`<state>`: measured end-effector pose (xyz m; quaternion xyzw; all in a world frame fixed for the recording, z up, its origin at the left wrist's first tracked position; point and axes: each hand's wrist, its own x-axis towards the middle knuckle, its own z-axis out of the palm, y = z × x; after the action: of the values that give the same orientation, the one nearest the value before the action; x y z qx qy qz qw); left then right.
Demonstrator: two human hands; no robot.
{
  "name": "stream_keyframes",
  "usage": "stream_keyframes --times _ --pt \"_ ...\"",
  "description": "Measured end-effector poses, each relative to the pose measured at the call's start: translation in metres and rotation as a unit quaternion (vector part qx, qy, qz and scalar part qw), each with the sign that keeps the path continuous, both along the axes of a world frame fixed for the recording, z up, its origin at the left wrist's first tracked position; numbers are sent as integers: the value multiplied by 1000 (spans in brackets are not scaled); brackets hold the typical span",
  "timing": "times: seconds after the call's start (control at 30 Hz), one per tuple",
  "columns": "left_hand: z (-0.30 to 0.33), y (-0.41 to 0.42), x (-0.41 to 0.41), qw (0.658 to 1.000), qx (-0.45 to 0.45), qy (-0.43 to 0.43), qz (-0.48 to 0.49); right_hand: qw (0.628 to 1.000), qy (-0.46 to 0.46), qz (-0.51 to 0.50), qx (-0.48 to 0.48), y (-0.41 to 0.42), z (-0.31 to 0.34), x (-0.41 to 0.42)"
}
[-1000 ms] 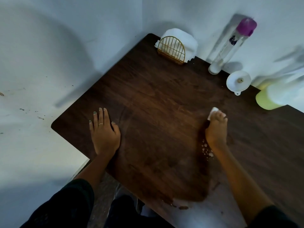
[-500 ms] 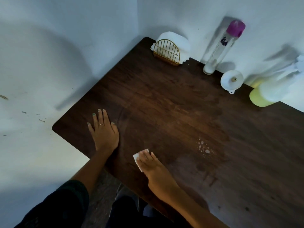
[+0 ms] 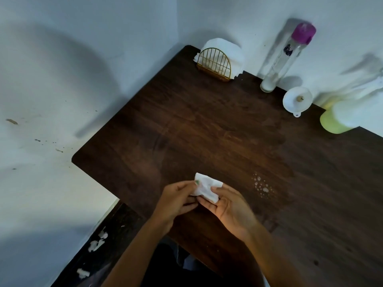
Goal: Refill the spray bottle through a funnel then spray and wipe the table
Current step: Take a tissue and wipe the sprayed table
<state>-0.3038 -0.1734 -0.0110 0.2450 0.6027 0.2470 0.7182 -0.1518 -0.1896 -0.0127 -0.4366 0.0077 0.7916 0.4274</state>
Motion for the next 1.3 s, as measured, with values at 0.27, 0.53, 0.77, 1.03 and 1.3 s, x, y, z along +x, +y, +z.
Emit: stream_keyframes --times 0.27,0.53,0.77,1.03,1.3 --pt "-1 1 17 975 138 171 -47 909 -395 44 125 -7 4 -10" --pt "0 2 30 992 66 84 61 661 -664 40 348 -25 -7 -19" --pt "7 8 30 982 -83 -112 126 555 -740 126 359 -33 -14 -15" --pt "4 9 26 999 46 19 7 656 -668 89 340 -15 -1 17" --pt "-2 15 27 988 93 24 -117 674 -587 273 355 3 2 31"
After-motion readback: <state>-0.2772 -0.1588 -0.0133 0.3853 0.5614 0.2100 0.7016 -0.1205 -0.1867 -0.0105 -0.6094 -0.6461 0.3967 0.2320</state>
